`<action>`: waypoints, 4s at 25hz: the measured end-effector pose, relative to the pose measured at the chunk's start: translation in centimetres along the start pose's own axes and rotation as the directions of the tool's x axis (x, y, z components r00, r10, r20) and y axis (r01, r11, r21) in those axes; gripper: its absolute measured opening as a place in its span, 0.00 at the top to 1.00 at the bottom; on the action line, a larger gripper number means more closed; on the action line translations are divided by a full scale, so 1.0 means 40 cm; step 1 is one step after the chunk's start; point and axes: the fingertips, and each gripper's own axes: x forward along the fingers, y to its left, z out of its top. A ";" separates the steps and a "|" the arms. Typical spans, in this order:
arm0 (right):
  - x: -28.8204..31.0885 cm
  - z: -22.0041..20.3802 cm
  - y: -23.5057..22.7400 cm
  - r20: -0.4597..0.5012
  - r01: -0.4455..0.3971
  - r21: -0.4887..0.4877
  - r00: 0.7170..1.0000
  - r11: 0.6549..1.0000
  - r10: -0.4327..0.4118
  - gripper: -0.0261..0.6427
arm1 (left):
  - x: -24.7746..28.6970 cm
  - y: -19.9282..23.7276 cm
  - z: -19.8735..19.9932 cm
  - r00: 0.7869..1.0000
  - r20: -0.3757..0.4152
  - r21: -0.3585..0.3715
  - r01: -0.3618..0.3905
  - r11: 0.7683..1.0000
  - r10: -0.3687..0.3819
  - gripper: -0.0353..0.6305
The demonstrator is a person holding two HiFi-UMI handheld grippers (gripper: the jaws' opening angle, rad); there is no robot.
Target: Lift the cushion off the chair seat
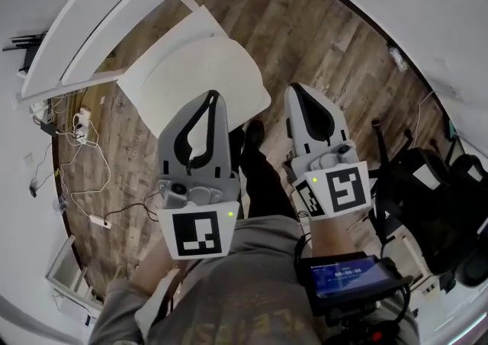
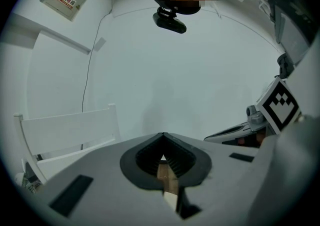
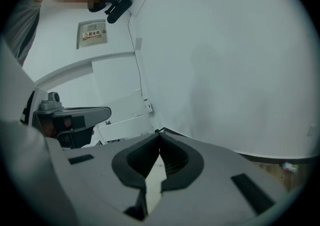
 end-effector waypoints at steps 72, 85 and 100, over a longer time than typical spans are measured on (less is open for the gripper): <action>0.304 -0.615 -0.059 -0.312 -0.215 0.160 0.915 0.963 0.256 0.91 | 0.125 0.057 -0.416 0.993 -0.081 -0.081 -0.091 0.993 0.084 0.94; 0.201 -0.321 0.098 -0.215 -0.358 0.010 0.911 0.934 0.351 0.92 | 0.019 0.102 -0.181 0.983 0.014 -0.069 -0.182 0.981 0.184 0.94; -0.053 0.137 0.163 0.002 -0.259 -0.194 0.964 0.946 0.265 0.93 | -0.151 0.044 0.217 0.960 0.221 -0.033 -0.170 0.985 0.173 0.94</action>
